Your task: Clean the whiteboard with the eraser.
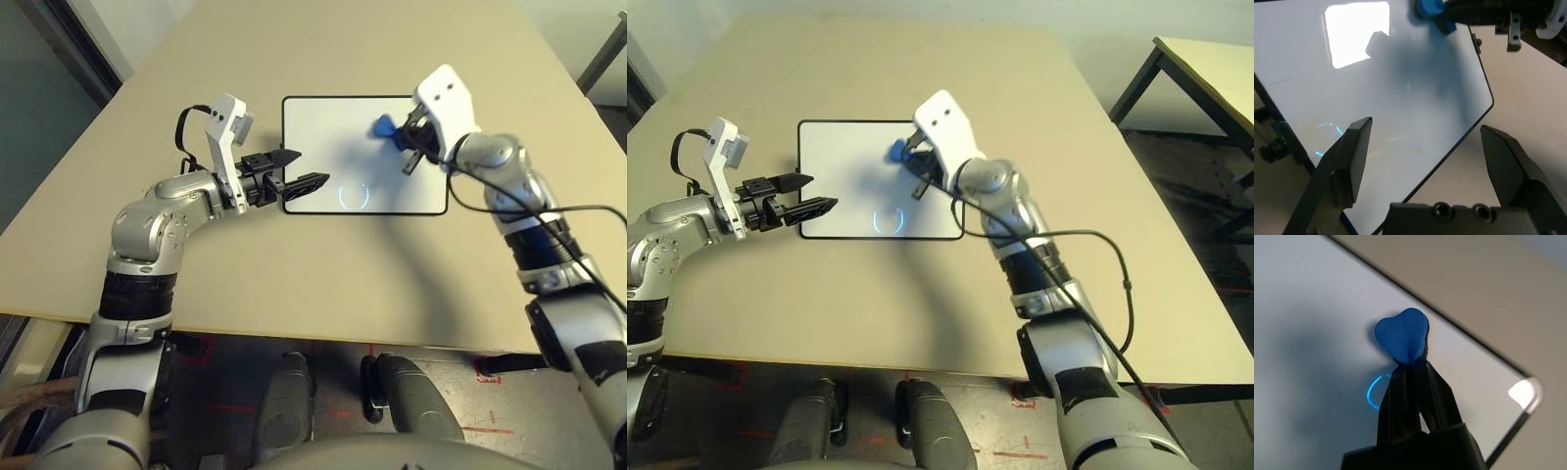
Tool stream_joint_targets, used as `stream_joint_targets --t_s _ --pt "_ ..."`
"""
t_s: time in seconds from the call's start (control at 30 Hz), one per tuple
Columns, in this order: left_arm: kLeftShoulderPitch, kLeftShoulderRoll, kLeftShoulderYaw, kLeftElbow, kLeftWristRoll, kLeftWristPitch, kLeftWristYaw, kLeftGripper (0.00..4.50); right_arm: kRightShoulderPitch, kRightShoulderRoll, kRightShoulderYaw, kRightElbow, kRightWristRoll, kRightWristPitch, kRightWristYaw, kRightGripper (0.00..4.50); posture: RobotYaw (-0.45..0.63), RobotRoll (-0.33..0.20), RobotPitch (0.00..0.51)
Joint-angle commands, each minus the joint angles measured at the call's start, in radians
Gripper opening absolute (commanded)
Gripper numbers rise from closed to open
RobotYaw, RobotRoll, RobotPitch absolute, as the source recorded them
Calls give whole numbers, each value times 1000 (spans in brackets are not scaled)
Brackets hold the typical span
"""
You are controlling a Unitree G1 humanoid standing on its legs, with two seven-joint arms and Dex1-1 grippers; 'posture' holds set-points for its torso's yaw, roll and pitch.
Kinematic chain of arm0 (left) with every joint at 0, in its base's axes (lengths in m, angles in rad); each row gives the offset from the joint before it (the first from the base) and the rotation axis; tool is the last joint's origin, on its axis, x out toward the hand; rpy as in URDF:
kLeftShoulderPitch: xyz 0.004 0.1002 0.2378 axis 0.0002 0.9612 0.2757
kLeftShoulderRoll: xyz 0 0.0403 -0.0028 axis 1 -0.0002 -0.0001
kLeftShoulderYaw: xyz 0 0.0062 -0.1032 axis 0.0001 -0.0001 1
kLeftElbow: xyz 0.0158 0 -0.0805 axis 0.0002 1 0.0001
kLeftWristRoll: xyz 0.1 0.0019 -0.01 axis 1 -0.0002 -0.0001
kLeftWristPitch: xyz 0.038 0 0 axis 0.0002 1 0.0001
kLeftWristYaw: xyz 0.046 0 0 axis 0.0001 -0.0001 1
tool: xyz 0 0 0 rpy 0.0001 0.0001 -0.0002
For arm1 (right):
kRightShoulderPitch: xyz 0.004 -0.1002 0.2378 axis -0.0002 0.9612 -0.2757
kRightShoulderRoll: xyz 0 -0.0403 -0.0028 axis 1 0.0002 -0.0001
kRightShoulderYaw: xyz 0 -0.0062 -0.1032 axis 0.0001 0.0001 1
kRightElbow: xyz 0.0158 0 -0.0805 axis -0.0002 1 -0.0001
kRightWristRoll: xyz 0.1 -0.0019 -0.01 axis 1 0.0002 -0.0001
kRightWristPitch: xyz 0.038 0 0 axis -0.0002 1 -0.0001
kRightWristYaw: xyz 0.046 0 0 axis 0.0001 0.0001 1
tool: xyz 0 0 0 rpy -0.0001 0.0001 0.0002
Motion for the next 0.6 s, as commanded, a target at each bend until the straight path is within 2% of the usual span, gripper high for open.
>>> stream_joint_targets --t_s 0.03,0.4,0.6 --pt "3 5 -13 4 1 5 -8 4500 21 15 4 17 4 13 -10 1 -6 0 166" --pt "9 8 -11 2 3 1 -7 4500 233 75 103 -237 -1 119 47 1 -1 0 162" --pt "3 9 -10 12 5 -4 -11 4500 257 68 110 -257 1 137 54 1 -3 0 159"
